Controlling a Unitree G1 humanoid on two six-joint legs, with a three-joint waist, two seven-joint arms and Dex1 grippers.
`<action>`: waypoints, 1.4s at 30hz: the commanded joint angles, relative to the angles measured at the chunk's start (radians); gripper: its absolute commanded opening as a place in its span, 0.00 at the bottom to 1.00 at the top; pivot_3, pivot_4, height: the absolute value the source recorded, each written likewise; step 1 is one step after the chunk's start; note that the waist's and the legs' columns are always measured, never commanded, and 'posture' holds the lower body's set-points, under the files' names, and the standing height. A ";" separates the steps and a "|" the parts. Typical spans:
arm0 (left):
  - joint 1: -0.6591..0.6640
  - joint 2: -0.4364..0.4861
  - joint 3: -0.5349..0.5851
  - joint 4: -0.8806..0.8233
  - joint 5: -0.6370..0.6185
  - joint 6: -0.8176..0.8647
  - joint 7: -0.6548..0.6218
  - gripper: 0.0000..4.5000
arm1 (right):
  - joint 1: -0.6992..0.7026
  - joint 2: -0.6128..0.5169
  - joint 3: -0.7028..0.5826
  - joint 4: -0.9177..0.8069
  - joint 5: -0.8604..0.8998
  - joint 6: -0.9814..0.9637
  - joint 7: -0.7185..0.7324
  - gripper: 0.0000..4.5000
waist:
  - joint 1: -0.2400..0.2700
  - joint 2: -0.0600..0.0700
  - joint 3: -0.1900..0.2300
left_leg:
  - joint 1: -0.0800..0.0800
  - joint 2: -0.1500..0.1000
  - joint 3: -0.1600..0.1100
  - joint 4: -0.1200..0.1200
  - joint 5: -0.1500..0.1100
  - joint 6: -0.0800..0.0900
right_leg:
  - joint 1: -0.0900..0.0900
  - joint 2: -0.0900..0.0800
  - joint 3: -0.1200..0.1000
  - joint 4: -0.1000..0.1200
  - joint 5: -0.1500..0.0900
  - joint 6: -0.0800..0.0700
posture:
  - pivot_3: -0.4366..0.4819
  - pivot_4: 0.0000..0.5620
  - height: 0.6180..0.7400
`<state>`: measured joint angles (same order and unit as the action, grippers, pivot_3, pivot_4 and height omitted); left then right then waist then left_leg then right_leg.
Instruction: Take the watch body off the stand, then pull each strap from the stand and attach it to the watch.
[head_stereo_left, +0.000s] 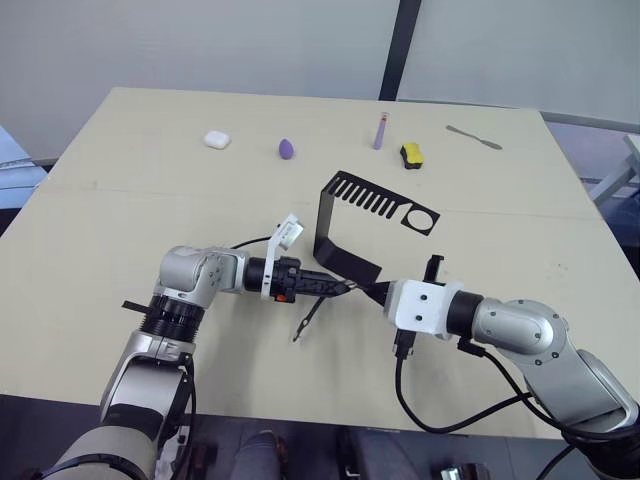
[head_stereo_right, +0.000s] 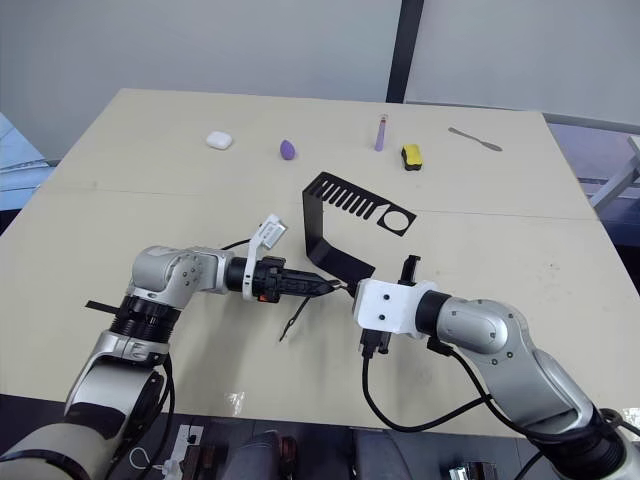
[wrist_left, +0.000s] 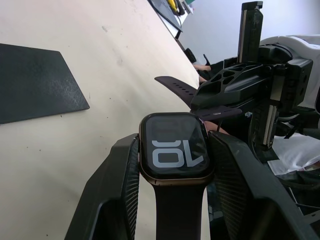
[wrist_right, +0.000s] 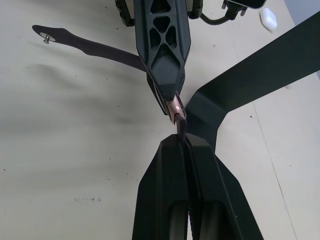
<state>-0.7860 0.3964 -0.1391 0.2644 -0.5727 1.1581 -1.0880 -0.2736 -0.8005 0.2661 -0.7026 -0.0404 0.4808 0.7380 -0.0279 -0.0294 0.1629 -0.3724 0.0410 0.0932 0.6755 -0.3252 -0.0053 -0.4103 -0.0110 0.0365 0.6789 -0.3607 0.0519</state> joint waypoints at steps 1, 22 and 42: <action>-0.015 -0.016 0.013 -0.027 -0.033 0.009 -0.002 0.35 | -0.030 0.001 -0.013 -0.034 -0.015 -0.013 0.012 0.00 | 0.000 0.000 0.000 | 0.000 0.000 0.000 0.000 0.000 0.000 | 0.000 0.000 0.000 0.000 0.000 0.000 | 0.48 0.27 1.00; -0.025 -0.033 0.051 -0.025 -0.046 0.028 0.014 0.35 | -0.052 -0.001 -0.015 -0.025 -0.042 0.007 0.047 0.00 | 0.000 0.000 0.000 | 0.000 0.000 0.000 0.000 0.000 0.000 | 0.000 0.000 0.000 0.000 0.000 0.000 | 0.48 0.27 1.00; -0.019 -0.052 0.046 -0.048 -0.057 0.035 0.019 0.35 | -0.077 0.008 -0.004 -0.030 -0.039 0.038 0.054 0.00 | 0.000 0.000 0.000 | 0.000 0.000 0.000 0.001 0.000 0.000 | 0.000 0.000 0.000 0.000 0.000 0.000 | 0.48 0.27 1.00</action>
<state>-0.7861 0.3597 -0.0947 0.2627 -0.5858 1.1891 -1.0529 -0.3348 -0.8020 0.2667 -0.7025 -0.0804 0.5240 0.7837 -0.0280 -0.0294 0.1629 -0.3724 0.0410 0.0932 0.6761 -0.3253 -0.0054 -0.4104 -0.0110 0.0365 0.6792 -0.3607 0.0518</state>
